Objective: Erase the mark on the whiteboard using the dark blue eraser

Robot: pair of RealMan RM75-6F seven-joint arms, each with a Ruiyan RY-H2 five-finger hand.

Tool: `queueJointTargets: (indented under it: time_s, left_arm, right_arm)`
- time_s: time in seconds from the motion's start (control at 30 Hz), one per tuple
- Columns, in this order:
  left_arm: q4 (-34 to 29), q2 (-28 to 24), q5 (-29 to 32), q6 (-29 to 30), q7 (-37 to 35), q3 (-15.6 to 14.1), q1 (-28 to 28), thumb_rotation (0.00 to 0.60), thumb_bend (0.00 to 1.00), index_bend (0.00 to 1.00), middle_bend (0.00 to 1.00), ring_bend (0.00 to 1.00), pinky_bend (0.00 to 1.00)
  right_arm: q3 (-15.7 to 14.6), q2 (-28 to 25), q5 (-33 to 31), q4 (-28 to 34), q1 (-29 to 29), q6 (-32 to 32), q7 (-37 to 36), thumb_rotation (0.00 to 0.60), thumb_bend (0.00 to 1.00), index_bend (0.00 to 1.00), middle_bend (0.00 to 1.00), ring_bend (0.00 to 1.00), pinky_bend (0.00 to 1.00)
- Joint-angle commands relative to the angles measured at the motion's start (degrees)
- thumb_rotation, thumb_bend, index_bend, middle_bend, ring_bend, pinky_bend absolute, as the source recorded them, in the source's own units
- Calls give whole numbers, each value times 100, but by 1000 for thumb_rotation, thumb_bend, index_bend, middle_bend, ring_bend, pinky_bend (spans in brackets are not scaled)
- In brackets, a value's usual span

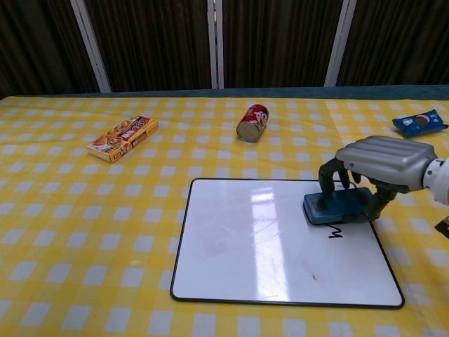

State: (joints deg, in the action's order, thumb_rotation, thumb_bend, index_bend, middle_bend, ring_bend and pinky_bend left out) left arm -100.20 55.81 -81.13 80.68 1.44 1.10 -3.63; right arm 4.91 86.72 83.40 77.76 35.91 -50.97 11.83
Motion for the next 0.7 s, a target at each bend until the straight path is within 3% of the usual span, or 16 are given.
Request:
queueJointTargets:
  time_s: [0.03, 0.43, 0.7]
  left_arm:
    - [3, 0, 0, -6, 1, -5, -1, 600, 0, 0, 0, 0, 0]
    - [-39, 50, 2, -20, 146, -18, -21, 600, 0, 0, 0, 0, 0]
    - [-51, 45, 10, -11, 141, -14, -21, 600, 0, 0, 0, 0, 0]
  right_arm:
    - [-120, -107, 78, 124, 14, 29, 17, 600, 344, 486, 531, 453, 441]
    - [-731, -470, 535, 938, -24, 85, 249, 600, 367, 507, 549, 469, 441]
    - [-734, -386, 607, 946, 0, 11, 325, 600, 367, 510, 551, 473, 441]
